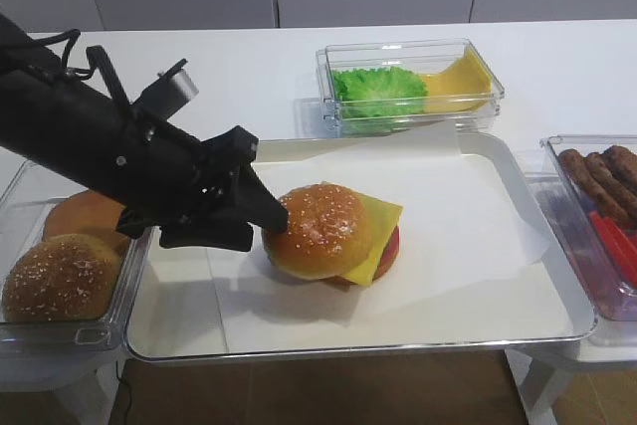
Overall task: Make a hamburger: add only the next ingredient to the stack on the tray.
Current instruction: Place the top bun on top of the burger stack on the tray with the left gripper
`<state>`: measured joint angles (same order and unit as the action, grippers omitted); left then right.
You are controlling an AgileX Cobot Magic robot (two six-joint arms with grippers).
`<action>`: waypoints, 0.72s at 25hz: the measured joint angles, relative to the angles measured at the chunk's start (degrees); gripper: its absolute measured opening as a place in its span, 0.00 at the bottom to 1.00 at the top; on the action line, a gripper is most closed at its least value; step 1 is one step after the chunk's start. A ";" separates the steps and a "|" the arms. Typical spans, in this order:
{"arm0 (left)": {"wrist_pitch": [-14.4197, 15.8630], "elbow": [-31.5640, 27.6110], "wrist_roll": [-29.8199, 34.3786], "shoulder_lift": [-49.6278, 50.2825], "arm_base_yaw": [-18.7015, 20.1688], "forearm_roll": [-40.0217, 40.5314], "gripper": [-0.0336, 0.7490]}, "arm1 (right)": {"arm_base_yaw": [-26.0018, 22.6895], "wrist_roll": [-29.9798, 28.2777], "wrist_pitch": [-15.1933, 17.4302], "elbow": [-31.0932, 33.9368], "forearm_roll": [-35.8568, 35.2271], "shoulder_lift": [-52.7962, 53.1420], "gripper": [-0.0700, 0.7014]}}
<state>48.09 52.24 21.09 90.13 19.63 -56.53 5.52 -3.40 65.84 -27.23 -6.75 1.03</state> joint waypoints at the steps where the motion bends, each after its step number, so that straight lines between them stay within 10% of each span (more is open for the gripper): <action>1: -0.13 0.00 0.31 0.00 0.00 -0.88 0.49 | 0.00 0.00 0.00 0.00 0.00 0.00 0.43; 18: -2.21 0.00 3.21 2.80 0.00 -7.45 0.66 | 0.00 0.00 0.00 0.00 0.00 0.00 0.43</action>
<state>45.87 52.24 24.30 92.93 19.63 -63.98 5.52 -3.40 65.84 -27.23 -6.75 1.03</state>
